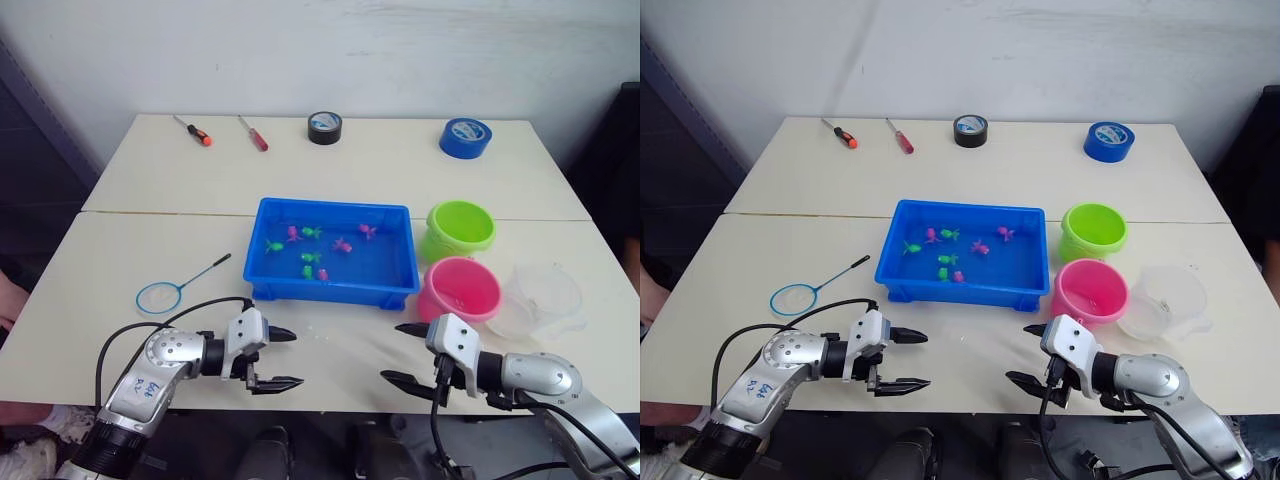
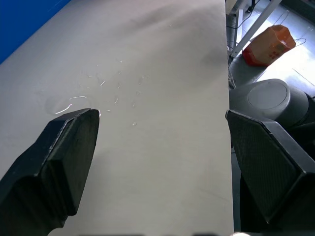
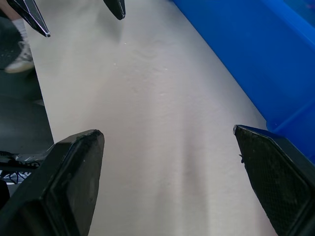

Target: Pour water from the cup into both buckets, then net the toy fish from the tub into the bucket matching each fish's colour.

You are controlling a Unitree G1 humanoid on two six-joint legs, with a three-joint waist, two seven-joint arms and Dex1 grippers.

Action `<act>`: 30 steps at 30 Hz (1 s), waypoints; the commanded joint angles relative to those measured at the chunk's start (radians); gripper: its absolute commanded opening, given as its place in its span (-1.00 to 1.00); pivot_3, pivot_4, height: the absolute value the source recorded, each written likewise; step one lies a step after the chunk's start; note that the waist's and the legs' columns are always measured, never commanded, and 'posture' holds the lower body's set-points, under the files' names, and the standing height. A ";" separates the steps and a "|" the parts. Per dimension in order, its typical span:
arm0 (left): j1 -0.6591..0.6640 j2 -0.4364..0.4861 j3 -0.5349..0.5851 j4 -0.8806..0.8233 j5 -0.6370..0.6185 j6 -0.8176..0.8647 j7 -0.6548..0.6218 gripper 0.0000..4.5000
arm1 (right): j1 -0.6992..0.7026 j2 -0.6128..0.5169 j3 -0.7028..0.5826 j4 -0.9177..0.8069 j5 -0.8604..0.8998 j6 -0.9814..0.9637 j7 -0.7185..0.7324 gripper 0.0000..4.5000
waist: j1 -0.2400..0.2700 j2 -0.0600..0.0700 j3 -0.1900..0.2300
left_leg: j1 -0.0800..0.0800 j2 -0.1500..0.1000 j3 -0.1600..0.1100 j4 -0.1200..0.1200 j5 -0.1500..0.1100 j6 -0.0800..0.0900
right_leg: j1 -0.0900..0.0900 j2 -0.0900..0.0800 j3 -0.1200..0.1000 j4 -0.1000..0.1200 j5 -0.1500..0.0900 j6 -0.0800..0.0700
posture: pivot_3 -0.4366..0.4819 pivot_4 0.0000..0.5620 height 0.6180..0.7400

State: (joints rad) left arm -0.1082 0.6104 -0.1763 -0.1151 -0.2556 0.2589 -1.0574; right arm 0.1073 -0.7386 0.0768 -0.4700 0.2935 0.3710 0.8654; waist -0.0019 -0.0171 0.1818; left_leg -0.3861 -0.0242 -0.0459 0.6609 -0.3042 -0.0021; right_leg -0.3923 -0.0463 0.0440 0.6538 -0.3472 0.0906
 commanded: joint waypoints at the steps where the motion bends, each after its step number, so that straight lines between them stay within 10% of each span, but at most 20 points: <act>1: 0.003 0.018 -0.004 -0.027 -0.005 -0.013 -0.023 0.97 | -0.002 0.003 -0.017 -0.016 0.002 -0.020 -0.003 1.00 | 0.000 0.000 0.000 | 0.000 0.000 0.000 0.000 0.000 0.000 | 0.000 0.000 0.000 0.000 0.000 0.000 | -0.05 -0.47 0.94; 10: -0.051 0.003 0.018 -0.152 -0.131 0.136 -0.040 0.97 | 0.099 0.019 -0.103 -0.135 0.072 0.050 -0.067 1.00 | 0.007 0.000 0.000 | -0.001 0.000 -0.001 0.000 0.000 0.000 | 0.000 0.000 -0.001 -0.001 0.000 0.000 | -0.05 -0.47 0.94; 23: -0.339 -0.006 0.057 -0.203 -0.432 0.379 -0.156 0.97 | 0.584 0.327 -0.728 -0.453 0.398 0.221 -0.406 1.00 | 0.003 0.002 -0.001 | 0.000 0.000 -0.001 -0.001 0.000 0.000 | 0.001 0.000 -0.001 0.000 0.000 0.000 | -0.05 -0.47 0.94; 30: -0.434 -0.062 0.057 -0.155 -0.463 0.429 -0.125 0.97 | 0.527 0.347 -0.837 -0.338 0.433 0.295 -0.591 1.00 | -0.006 0.004 -0.002 | 0.001 0.000 0.000 -0.002 0.000 -0.001 | 0.001 0.001 0.001 0.000 0.000 0.000 | -0.05 -0.47 0.94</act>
State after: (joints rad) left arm -0.5375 0.5549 -0.1327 -0.2808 -0.7060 0.6870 -1.1914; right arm 0.6415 -0.3785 -0.7310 -0.8229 0.7172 0.6516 0.3091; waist -0.0077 -0.0134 0.1800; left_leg -0.3849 -0.0242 -0.0457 0.6587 -0.3035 -0.0031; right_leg -0.3914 -0.0456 0.0447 0.6537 -0.3472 0.0906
